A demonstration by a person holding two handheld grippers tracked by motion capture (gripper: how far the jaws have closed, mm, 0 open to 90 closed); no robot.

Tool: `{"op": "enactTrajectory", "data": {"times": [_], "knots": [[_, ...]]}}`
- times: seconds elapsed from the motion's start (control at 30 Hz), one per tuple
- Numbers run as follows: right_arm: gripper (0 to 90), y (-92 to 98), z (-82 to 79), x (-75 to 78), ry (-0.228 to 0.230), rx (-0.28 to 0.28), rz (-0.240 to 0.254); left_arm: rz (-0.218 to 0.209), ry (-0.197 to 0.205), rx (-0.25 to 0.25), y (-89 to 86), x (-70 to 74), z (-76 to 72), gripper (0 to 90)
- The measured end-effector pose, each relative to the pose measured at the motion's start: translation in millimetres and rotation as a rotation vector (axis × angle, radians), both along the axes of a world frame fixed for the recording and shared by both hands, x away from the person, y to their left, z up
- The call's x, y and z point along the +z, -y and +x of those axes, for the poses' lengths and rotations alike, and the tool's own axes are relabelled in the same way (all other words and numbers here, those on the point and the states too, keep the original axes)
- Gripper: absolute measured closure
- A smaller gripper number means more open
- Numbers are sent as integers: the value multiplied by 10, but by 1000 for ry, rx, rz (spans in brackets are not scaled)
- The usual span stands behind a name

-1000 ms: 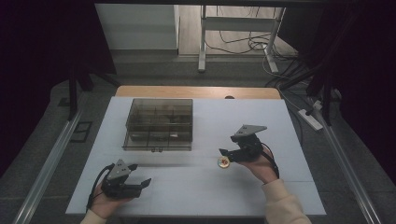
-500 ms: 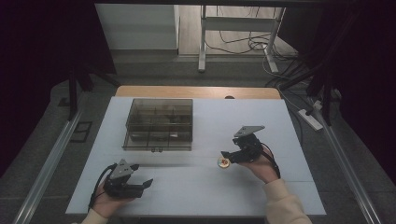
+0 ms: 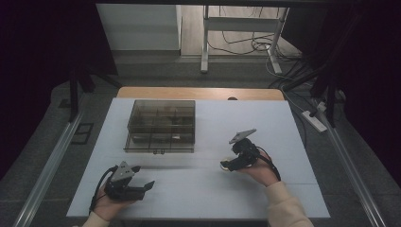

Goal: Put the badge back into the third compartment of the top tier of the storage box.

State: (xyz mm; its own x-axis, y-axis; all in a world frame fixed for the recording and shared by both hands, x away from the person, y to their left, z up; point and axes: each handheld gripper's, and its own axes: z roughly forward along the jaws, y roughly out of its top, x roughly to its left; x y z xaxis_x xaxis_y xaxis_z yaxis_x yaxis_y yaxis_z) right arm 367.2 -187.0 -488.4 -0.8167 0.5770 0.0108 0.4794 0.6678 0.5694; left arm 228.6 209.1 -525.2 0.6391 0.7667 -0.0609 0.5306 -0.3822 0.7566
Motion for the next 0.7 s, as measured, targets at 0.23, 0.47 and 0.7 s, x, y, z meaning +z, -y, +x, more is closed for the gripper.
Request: {"op": "enactTrajectory", "data": {"times": [0.23, 0.47, 0.7], "knots": [[229, -69, 2, -79, -37, 9, -41, 2, -1, 0, -2, -3, 1, 213], [229, -117, 15, -149, -74, 9, -70, 4, -3, -2, -3, -8, 3, 213], [225, -144, 18, -181, -85, 10, -86, 7, -4, -5, 2, -9, 2, 213]]}}
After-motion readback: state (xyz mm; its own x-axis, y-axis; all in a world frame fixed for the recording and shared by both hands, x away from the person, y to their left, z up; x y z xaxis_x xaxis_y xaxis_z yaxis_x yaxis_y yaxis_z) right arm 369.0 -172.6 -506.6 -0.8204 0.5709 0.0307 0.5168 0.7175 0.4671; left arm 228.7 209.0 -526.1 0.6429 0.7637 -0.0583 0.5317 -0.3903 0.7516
